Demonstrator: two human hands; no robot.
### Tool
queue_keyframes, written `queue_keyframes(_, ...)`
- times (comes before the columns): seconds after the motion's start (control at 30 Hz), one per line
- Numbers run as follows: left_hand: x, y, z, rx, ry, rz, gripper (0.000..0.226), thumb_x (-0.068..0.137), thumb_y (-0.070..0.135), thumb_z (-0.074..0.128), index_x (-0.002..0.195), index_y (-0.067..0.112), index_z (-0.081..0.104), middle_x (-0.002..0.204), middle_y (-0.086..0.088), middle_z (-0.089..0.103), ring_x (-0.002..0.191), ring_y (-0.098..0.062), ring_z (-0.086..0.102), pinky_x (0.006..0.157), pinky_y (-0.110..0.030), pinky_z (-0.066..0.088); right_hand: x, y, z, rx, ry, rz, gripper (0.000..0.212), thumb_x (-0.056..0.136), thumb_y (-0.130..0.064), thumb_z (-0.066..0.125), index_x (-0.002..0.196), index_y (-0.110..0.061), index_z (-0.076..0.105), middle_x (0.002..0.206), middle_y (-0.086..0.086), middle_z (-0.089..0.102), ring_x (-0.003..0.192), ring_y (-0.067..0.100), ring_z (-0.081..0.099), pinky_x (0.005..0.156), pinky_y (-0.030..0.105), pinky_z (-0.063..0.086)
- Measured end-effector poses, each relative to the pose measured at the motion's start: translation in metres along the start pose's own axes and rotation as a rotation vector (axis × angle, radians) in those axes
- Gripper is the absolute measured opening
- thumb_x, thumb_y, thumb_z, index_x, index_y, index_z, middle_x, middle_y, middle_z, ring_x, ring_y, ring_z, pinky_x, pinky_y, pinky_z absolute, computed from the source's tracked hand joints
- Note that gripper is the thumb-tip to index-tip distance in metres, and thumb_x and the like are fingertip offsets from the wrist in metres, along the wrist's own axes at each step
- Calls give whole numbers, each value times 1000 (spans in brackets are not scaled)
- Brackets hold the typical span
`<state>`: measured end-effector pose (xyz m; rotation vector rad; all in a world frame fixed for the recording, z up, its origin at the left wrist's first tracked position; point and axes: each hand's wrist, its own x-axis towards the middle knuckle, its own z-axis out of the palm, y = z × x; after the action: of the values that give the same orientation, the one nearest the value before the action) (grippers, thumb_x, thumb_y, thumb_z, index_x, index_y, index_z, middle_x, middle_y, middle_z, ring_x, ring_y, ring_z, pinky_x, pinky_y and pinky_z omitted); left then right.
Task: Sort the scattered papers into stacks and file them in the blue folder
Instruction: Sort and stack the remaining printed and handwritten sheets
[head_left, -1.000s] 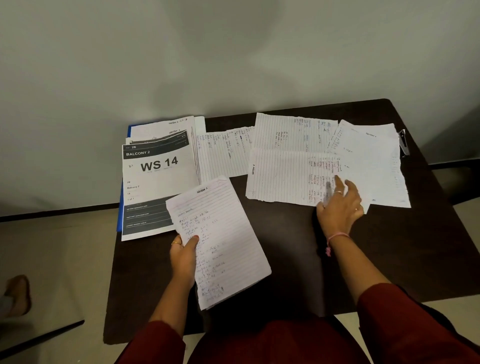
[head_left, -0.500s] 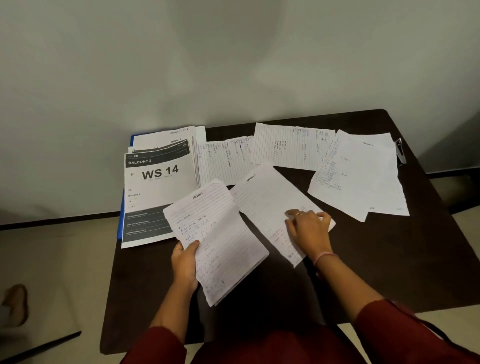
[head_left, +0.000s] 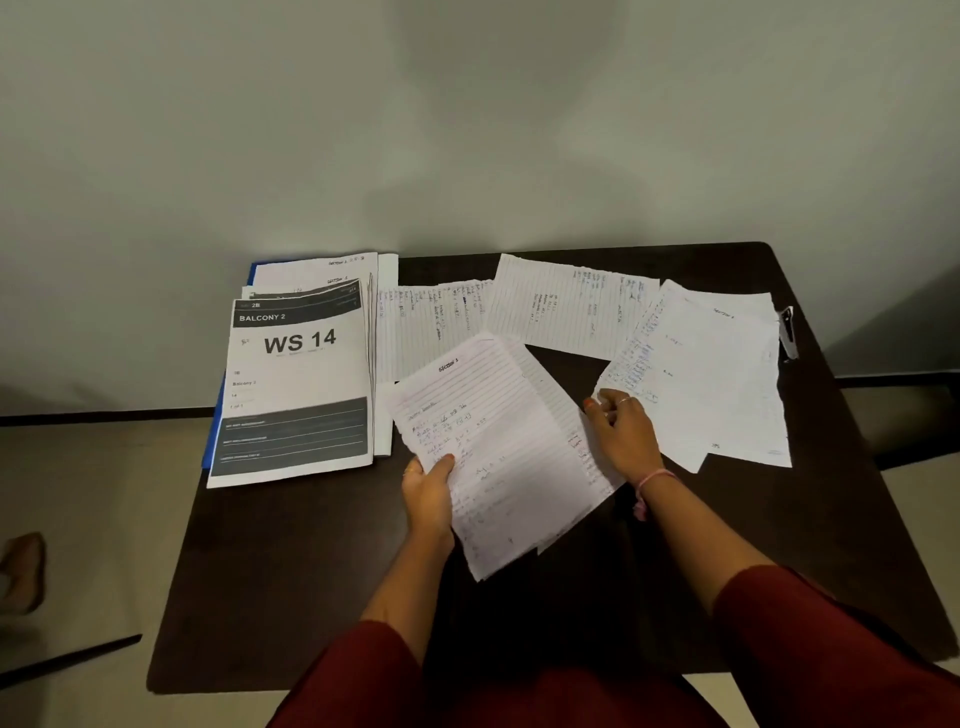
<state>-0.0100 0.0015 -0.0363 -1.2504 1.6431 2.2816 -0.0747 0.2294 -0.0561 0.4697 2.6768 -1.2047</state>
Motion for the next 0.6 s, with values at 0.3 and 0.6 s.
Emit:
queue_keyframes(0.3,5,-28,54,474,246,132,49,85,10,59,131,5,44,129,-13,46,119,-30,44,98,-44,44,24,-2,-23,-111,-264,-103,37,85,-53,60,62,-29,43,71,-10,36,62,2,38,66,26,35)
queue_keyframes(0.6,-9,-25,86,487,292,6,64,78,3,64,135,5,36,131,-13,29,119,-30,40,96,-40,46,12,-12,-4,-455,-325,-175,72,79,-48,69,132,-6,44,128,16,43,116,30,46,99,39,42)
